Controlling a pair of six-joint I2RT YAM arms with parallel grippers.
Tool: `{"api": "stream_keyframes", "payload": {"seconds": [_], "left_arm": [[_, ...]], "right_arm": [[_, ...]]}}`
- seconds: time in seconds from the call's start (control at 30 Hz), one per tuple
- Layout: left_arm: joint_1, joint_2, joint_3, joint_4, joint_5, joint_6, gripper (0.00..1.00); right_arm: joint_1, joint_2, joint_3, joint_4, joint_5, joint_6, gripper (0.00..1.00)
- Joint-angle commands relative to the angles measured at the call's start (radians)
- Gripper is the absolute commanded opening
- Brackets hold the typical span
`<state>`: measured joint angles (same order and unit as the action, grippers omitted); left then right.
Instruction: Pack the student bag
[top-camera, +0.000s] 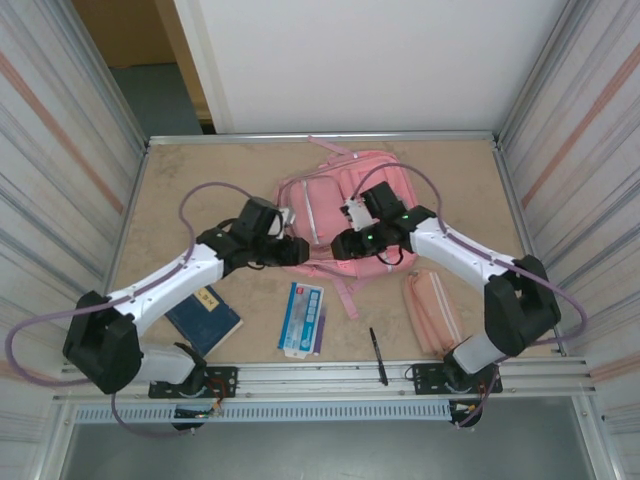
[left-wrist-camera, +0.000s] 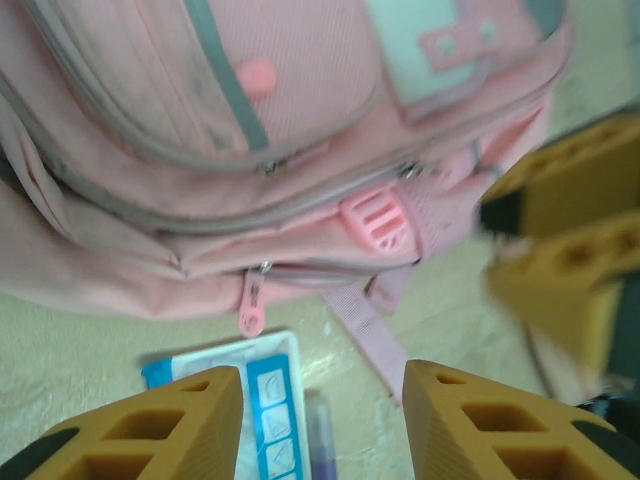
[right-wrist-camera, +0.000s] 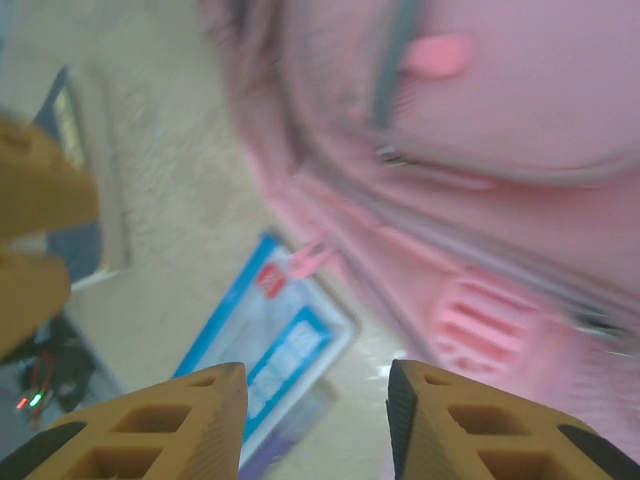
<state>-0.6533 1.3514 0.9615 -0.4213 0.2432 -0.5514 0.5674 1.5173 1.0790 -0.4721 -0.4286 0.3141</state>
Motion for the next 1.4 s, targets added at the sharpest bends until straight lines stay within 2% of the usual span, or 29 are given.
{"api": "stream_keyframes", "payload": {"seconds": [0.0,0.13,0.53,0.83,1.03,1.13,1.23,1.37], "left_arm": [[-0.063,0.045,0.058,-0.087,-0.175,0.033,0.44],[-0.078,0.128,0.114,-0.142,-0.177,0.015,0.42],[-0.084,0.318,0.191,-0.139,-0.040,-0.014,0.31],[-0.075,0.444,0.268,-0.172,-0.046,-0.063,0.28],[-0.065,0.474,0.252,-0.147,-0.041,-0.104,0.28],[-0.065,0.448,0.240,-0.155,-0.096,-0.120,0.35],[-0.065,0.427,0.227,-0.158,-0.135,-0.131,0.37],[-0.069,0.408,0.193,-0.125,-0.096,-0.162,0.36]], "right_arm": [[-0.037,-0.069,-0.053,0.034,0.137,-0.004,0.41],[-0.047,-0.116,-0.071,0.036,0.200,-0.023,0.43],[-0.050,-0.107,-0.126,0.068,0.218,-0.035,0.43],[-0.053,-0.102,-0.117,0.057,0.207,-0.042,0.43],[-0.052,-0.120,-0.140,0.061,0.212,-0.046,0.43],[-0.052,-0.119,-0.139,0.051,0.201,-0.042,0.43],[-0.053,-0.125,-0.152,0.059,0.206,-0.044,0.43],[-0.052,-0.123,-0.147,0.053,0.196,-0.042,0.43]]}}
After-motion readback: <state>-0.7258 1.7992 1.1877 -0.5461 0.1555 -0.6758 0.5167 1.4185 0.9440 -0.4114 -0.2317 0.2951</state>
